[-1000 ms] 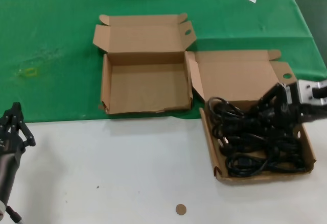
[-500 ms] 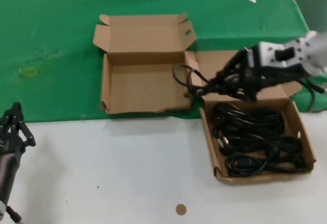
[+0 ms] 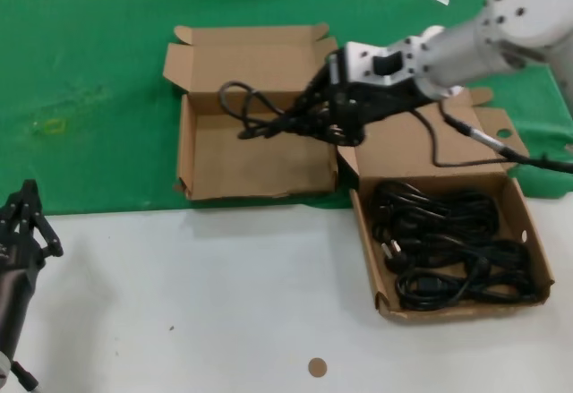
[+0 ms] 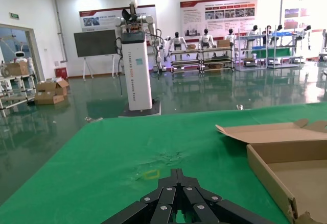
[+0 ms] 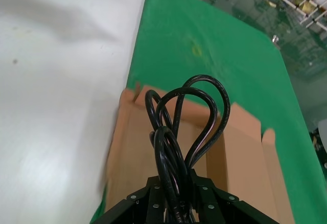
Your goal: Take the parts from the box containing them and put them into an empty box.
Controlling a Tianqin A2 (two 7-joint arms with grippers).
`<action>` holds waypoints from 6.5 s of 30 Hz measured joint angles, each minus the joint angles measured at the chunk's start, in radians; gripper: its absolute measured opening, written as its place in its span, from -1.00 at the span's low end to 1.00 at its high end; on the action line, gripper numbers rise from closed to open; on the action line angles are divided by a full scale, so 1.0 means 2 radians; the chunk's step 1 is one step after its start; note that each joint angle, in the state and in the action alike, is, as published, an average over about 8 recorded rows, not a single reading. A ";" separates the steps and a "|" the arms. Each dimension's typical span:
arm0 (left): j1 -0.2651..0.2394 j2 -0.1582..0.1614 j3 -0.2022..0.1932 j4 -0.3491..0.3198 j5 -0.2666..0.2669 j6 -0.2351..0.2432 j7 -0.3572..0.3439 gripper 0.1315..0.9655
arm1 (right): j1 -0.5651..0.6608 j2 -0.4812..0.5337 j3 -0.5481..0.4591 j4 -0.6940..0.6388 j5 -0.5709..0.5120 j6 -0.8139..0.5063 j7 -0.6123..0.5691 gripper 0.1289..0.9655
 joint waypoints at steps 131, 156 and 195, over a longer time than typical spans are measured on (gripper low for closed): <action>0.000 0.000 0.000 0.000 0.000 0.000 0.000 1.00 | -0.553 -0.045 0.278 0.303 0.255 0.524 0.024 1.00; 0.000 0.000 0.000 0.000 0.000 0.000 0.000 1.00 | -0.576 -0.041 0.287 0.326 0.263 0.538 0.032 1.00; 0.000 0.000 0.000 0.000 0.000 0.000 0.000 1.00 | -0.576 -0.041 0.287 0.326 0.263 0.538 0.032 1.00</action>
